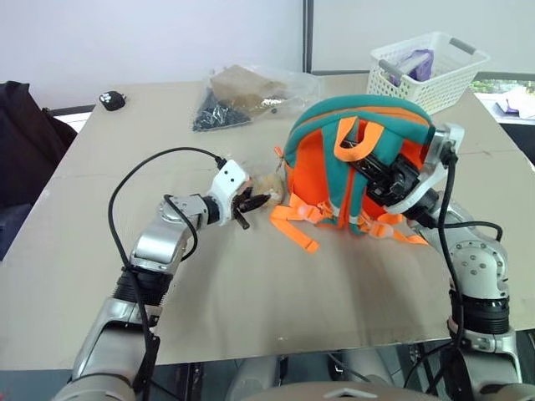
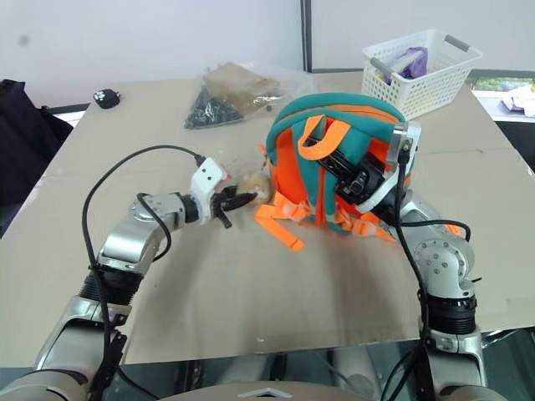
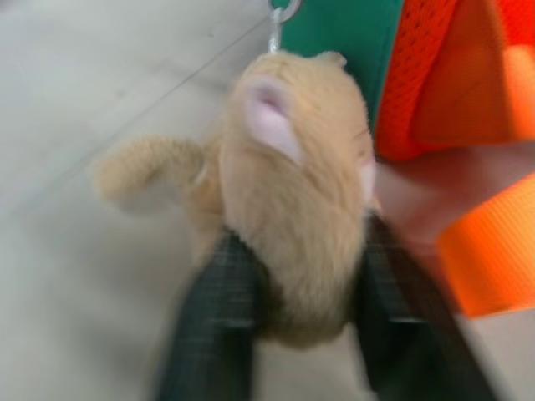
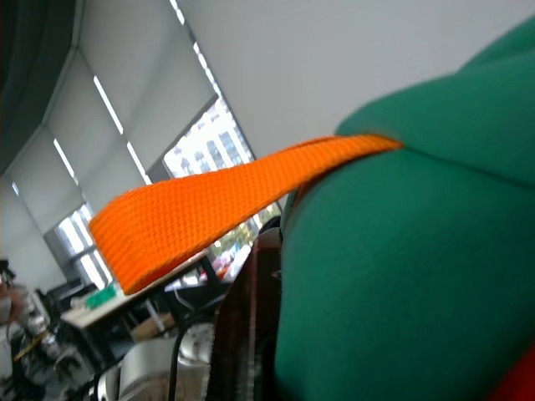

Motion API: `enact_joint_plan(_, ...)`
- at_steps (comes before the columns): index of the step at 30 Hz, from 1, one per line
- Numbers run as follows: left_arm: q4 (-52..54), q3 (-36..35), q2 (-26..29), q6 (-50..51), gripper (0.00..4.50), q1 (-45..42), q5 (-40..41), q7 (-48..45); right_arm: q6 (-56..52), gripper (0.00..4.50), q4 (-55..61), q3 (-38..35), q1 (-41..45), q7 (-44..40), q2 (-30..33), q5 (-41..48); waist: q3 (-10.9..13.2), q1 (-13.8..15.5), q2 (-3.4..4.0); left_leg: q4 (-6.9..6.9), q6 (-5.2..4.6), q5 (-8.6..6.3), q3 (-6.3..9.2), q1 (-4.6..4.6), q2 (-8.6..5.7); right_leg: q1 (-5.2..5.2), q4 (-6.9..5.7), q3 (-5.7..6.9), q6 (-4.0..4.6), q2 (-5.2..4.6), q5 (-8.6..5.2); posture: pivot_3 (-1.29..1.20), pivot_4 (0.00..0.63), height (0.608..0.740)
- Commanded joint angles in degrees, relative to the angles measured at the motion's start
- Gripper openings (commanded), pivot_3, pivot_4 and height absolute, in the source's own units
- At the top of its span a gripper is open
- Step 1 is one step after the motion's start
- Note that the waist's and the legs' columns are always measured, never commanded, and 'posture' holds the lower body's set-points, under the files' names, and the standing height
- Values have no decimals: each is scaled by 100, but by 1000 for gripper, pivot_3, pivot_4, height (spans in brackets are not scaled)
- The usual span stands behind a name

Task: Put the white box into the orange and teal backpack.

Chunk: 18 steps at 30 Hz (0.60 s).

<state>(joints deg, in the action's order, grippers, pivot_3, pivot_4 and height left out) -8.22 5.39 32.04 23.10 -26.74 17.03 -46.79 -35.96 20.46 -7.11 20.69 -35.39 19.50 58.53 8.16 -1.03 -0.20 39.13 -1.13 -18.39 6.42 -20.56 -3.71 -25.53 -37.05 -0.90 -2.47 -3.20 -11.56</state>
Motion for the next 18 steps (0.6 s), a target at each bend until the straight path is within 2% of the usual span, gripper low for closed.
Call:
enact_joint_plan(1, 111, -463, 16, 48, 3335, 236, 356, -187, 234, 2163, 224, 47, -330, -488, 418, -473, 1, 12, -1, 3, -1, 0, 1, -9, 0, -6, 2, 0, 0, 0, 0, 0, 150, 740)
enact_joint_plan(2, 114, -560, 50, 54, 3650, 307, 366, -153, 306, 2486, 228, 48, -466, -611, 540, -606, 1, 21, -1, 3, -1, 0, 3, -10, 0, -6, 2, 0, 0, 0, 0, 0, 150, 740)
enact_joint_plan(3, 143, -563, 225, 20, 4272, 497, 327, -323, 500, 3107, 230, 99, -690, -841, 757, -916, 2, 23, -2, 3, -1, 0, 7, -11, 0, -6, 4, 1, 0, -1, 0, 0, 150, 740)
enact_joint_plan(4, 159, -526, 403, -54, 4493, 677, 241, -489, 693, 3489, 216, 163, -889, -1056, 955, -1214, 1, 19, -1, 3, -1, 0, 9, -12, 0, -6, 5, 2, 0, -1, 0, 0, 150, 740)
enact_joint_plan(6, 211, -528, 799, -233, 4500, 1153, 82, -752, 940, 4421, 124, 223, -1554, -1597, 1474, -1640, 2, 5, -1, -3, -1, -1, 4, -10, 1, -6, 7, -1, 0, 1, 0, 0, 150, 740)
enact_joint_plan(8, 584, -833, 1064, -387, 4500, 1791, 362, -1109, 1315, 4421, -56, 22, -2366, -2071, 1829, -1910, 1, 25, -1, -8, -1, -2, 8, -7, 4, -1, 17, 1, 0, 1, -1, 0, 150, 740)
enact_joint_plan(11, 1406, -870, 1311, -637, 4500, 2726, 369, -1337, 1971, 4421, -308, -278, -3061, -2337, 1892, -2201, 2, 14, 5, -13, -4, -4, 0, -5, 9, 0, 23, -6, 0, -1, -1, 0, 150, 740)
enact_joint_plan(14, 1968, -930, 994, -647, 4500, 3180, 366, -850, 2836, 4421, -788, -455, -3396, -2447, 1728, -2626, 4, 47, 18, -13, -13, -9, -19, 15, 10, 18, 27, -22, -2, -4, -2, 0, 150, 740)
enact_joint_plan(18, 2424, -878, 434, -884, 4500, 3464, 404, -482, 3823, 4421, -1688, -505, -3390, -2567, 1541, -3120, 13, 64, 8, -14, -45, -29, -14, 89, 21, 107, 46, -3, -20, 4, -14, 0, 150, 740)
